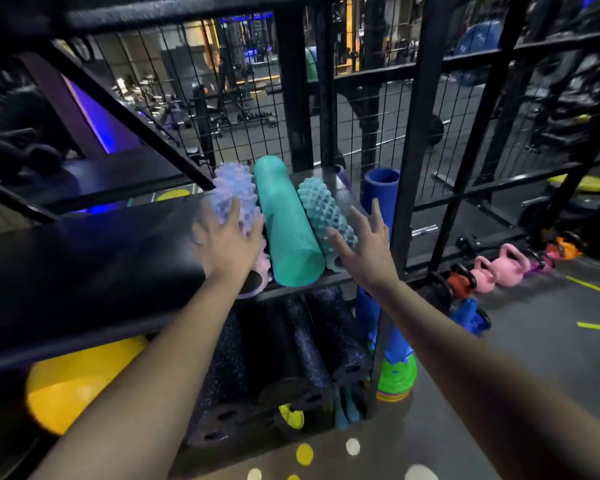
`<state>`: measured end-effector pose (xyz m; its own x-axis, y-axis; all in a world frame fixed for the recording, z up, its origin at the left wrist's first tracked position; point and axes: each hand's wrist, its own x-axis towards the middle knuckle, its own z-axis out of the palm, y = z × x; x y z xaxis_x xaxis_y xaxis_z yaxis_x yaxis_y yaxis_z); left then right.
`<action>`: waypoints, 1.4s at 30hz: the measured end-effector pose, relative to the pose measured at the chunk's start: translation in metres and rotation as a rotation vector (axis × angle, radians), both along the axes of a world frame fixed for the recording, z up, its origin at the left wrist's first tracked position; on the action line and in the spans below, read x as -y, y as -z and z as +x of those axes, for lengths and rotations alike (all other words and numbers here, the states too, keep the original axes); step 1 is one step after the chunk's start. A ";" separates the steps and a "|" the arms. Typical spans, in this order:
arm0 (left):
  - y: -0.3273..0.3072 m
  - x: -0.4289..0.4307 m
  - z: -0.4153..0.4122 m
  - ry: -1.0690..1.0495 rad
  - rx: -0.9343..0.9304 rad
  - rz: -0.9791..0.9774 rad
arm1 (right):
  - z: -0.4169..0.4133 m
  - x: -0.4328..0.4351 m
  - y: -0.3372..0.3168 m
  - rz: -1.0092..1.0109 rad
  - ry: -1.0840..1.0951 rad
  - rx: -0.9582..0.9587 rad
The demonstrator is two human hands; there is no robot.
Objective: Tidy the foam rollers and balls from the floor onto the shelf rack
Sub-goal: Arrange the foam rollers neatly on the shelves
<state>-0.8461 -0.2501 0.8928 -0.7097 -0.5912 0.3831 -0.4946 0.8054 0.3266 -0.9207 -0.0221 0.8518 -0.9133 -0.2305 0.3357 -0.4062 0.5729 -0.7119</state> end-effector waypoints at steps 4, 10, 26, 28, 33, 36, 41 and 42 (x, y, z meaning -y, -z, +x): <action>0.032 -0.043 0.046 0.348 -0.631 -0.114 | 0.025 -0.025 0.030 -0.116 0.059 -0.200; 0.141 -0.088 0.084 0.461 -0.377 0.228 | 0.052 -0.038 0.124 -0.065 0.079 -0.147; 0.381 -0.052 0.066 0.418 0.642 -0.343 | 0.106 -0.031 0.392 0.122 0.008 0.809; 0.397 -0.040 0.051 0.375 0.721 -0.397 | 0.092 -0.020 0.404 0.113 0.039 0.861; 0.420 -0.026 0.031 0.303 0.795 -0.329 | 0.058 0.013 0.440 -0.022 0.107 1.037; 0.426 -0.019 0.035 0.341 0.715 -0.291 | 0.054 0.031 0.465 -0.318 0.162 1.335; 0.435 -0.011 0.053 0.364 0.588 -0.258 | 0.059 0.059 0.478 -0.689 0.038 1.595; 0.435 -0.011 0.057 0.363 0.566 -0.254 | 0.056 0.064 0.477 -0.799 0.057 1.623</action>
<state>-0.7891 -0.2395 0.4575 -0.9750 -0.2221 -0.0071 -0.2197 0.9682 -0.1197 -0.8643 -0.0866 0.3750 -0.4107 -0.4382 -0.7996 0.9041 -0.0824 -0.4192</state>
